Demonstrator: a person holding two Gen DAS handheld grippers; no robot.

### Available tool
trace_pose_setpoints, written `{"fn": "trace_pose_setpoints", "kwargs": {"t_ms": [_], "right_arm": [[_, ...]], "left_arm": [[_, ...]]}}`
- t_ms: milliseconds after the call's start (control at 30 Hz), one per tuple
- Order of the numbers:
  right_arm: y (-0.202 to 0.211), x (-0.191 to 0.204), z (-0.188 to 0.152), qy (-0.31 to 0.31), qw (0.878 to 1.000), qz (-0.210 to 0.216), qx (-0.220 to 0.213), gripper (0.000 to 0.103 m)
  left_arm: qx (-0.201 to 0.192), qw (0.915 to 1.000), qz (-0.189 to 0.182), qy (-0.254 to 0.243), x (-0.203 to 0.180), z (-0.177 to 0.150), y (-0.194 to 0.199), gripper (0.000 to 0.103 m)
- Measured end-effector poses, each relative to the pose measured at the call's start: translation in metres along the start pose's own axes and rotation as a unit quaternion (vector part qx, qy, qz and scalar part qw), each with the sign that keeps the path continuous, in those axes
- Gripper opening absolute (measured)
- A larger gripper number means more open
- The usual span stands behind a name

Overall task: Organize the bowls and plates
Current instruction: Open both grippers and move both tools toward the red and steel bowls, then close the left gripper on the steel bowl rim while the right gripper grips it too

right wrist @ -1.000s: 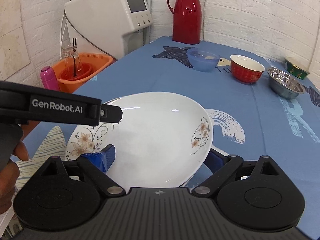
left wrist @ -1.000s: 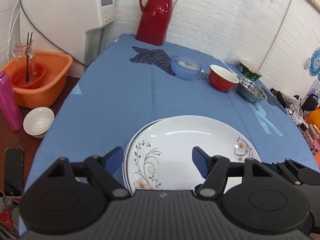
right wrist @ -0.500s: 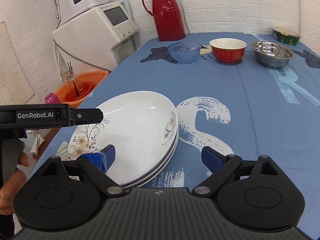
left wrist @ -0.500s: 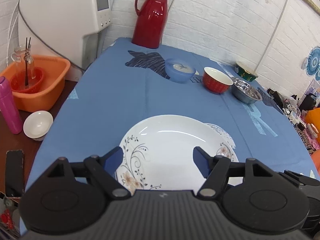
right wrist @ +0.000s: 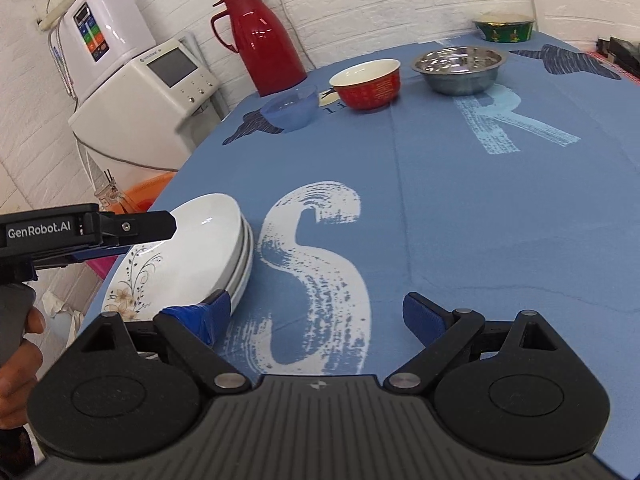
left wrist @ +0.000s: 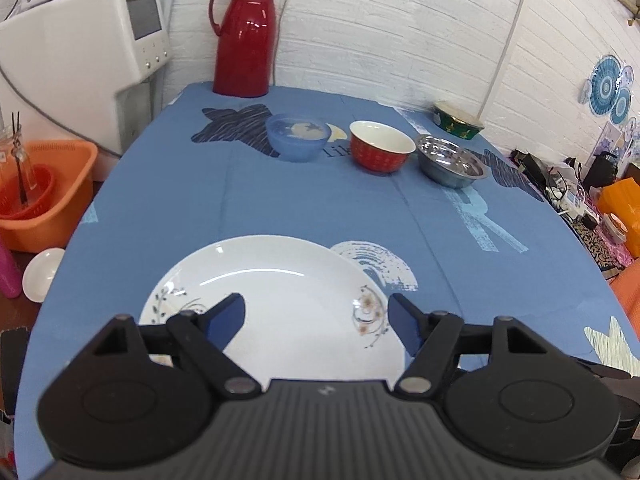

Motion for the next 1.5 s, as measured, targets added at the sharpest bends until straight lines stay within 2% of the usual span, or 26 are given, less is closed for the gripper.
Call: {"fn": "trace_pose_setpoints", "kwargs": {"t_ms": [167, 333, 433, 500, 567, 667, 767, 833, 933, 1100, 1233, 1300, 1433, 1500], "right_arm": [[0.014, -0.038, 0.017, -0.034, 0.999, 0.003, -0.018, 0.081], [0.020, -0.078, 0.041, -0.055, 0.998, -0.003, -0.029, 0.081], [0.021, -0.098, 0.072, -0.065, 0.997, 0.000, -0.040, 0.081], [0.020, -0.107, 0.102, -0.060, 0.997, -0.001, -0.055, 0.081], [0.016, -0.116, 0.137, -0.053, 0.996, -0.019, -0.073, 0.081], [0.003, -0.131, 0.186, -0.051, 0.994, -0.042, -0.088, 0.081], [-0.021, -0.146, 0.228, -0.051, 0.994, -0.056, -0.084, 0.081], [-0.041, -0.150, 0.249, -0.049, 0.994, -0.065, -0.075, 0.081], [-0.074, -0.153, 0.272, -0.045, 0.995, -0.070, -0.055, 0.081], [-0.126, -0.158, 0.294, -0.020, 0.995, -0.095, -0.036, 0.080], [-0.159, -0.156, 0.302, 0.053, 0.989, -0.134, -0.026, 0.080], [-0.168, -0.154, 0.306, 0.070, 0.989, -0.131, -0.023, 0.080], [-0.188, -0.148, 0.307, 0.108, 0.984, -0.143, -0.011, 0.080], [-0.199, -0.146, 0.307, 0.116, 0.982, -0.149, -0.001, 0.080]], "left_arm": [[0.015, 0.9997, -0.012, -0.017, -0.038, 0.013, -0.017, 0.071], [0.049, 0.9972, -0.053, -0.018, -0.081, 0.027, -0.048, 0.071], [0.073, 0.9925, -0.098, 0.001, -0.107, 0.048, -0.073, 0.071], [0.081, 0.9889, -0.120, 0.031, -0.118, 0.067, -0.092, 0.071], [0.083, 0.9857, -0.130, 0.069, -0.122, 0.089, -0.113, 0.071], [0.079, 0.9829, -0.108, 0.126, -0.120, 0.120, -0.149, 0.071], [0.076, 0.9739, -0.103, 0.187, -0.116, 0.143, -0.184, 0.071], [0.078, 0.9663, -0.101, 0.224, -0.112, 0.152, -0.203, 0.071], [0.076, 0.9603, -0.090, 0.253, -0.108, 0.162, -0.227, 0.071], [0.081, 0.9561, -0.064, 0.274, -0.109, 0.164, -0.258, 0.071], [0.081, 0.9486, -0.048, 0.302, -0.109, 0.158, -0.275, 0.071], [0.073, 0.9470, -0.040, 0.310, -0.108, 0.160, -0.280, 0.071], [0.069, 0.9489, -0.026, 0.307, -0.110, 0.165, -0.290, 0.070], [0.072, 0.9456, -0.023, 0.316, -0.110, 0.162, -0.295, 0.069]]}}
Point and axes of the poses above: each gripper's, at about its wrist camera, not at the fingertips, and y roughly against the way its jaws point, x to its left, z to its top, the point moved 7 cm from there along -y, roughly the way its jaws point, and after that the axes turned 13 degrees about -y, right-handed, at the moved point
